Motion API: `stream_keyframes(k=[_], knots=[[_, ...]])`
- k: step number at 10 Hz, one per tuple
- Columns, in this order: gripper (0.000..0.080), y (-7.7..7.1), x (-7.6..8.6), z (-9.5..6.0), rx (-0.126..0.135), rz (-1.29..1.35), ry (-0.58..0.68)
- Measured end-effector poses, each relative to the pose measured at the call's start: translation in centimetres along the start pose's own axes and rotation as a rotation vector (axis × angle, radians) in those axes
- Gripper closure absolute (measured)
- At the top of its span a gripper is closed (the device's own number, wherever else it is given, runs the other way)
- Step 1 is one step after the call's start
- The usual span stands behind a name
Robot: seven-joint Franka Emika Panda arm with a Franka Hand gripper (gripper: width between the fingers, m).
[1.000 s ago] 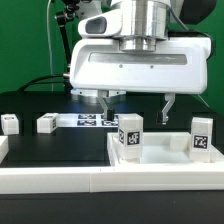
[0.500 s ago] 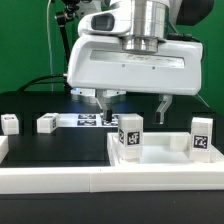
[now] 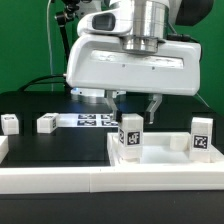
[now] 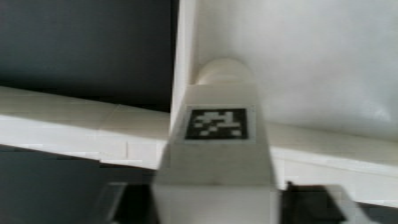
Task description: Assemble square table
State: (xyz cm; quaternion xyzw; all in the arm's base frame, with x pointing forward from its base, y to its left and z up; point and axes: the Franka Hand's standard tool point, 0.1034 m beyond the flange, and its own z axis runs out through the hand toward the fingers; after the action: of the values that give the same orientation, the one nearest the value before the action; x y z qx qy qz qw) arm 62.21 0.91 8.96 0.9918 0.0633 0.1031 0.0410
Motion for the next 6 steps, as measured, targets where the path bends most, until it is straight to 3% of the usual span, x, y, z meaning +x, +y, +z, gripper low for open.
stream_keyframes(k=[3,6], knots=[[0.0509,0.01,0.0,0.0,0.0,0.063,0.0],[0.0509,0.21,-0.2,0.06,0.013,0.319,0.002]])
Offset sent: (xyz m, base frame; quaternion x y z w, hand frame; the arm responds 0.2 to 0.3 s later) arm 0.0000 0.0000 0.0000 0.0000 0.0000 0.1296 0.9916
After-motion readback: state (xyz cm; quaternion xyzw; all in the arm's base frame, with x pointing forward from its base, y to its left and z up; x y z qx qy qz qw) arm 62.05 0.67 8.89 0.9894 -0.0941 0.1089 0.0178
